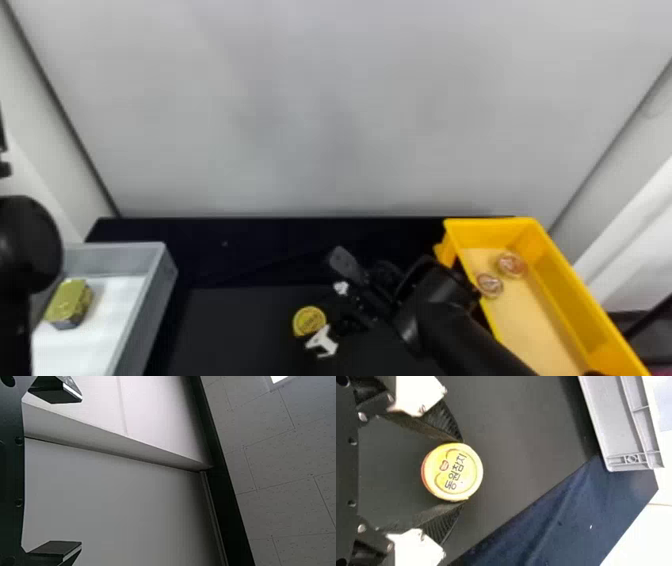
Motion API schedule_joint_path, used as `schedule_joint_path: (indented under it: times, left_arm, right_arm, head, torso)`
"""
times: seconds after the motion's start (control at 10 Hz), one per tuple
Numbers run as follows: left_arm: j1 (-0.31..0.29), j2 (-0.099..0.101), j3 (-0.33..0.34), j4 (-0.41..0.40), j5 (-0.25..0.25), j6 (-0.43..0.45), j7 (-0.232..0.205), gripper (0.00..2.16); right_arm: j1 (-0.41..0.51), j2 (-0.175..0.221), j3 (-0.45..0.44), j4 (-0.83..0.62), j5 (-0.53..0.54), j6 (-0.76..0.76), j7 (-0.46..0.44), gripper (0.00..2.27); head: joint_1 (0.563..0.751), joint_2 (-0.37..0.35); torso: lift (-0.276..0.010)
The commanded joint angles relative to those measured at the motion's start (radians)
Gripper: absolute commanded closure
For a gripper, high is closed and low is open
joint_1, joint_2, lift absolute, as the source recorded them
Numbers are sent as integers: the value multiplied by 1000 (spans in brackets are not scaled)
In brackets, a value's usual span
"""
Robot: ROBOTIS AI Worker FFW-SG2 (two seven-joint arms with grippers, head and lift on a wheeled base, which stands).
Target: Pick up the round yellow can and place it in the yellow rectangular box
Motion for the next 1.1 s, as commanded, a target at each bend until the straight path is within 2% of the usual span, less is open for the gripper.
schedule_joint_path:
  times: [0.0, 0.1, 0.2, 0.3, 0.4, 0.6, 0.8, 1.0]
  left_arm:
    - [4, 0, 4, -2, 0, 0, -1, -2]
    - [9, 0, 9, -8, 0, 2, -3, -2]
    - [18, 2, 17, -17, 3, 8, -5, -2]
    - [27, 2, 26, -25, 3, 9, -5, -2]
    - [34, 2, 32, -31, 5, 14, -5, -2]
    - [40, 8, 46, -49, 5, 34, -5, -2]
    - [37, 22, 53, -69, 2, 61, -11, -2]
    - [38, 32, 63, -81, -3, 77, -15, -2]
  right_arm:
    - [7, -1, -24, -19, -1, 28, -3, 793]
    - [20, -8, -32, -53, -1, 61, 11, 909]
    - [46, -23, -53, -130, 20, 112, 39, 920]
    - [93, -44, -101, -273, 43, 195, 71, 920]
    - [171, -78, -177, -496, 91, 315, 94, 920]
    - [251, -72, -357, -799, 220, 477, 167, 920]
    - [245, -92, -461, -984, 338, 592, 184, 920]
    - [217, -144, -569, -1052, 409, 643, 180, 920]
  head:
    - [694, -78]
    - [694, -78]
    - [694, -78]
    - [694, -78]
    - [694, -78]
    - [694, -78]
    - [694, -78]
    - [694, -78]
  torso:
    - [-2]
    - [-2]
    - [-2]
    - [-2]
    - [-2]
    - [-2]
    - [-2]
    - [-2]
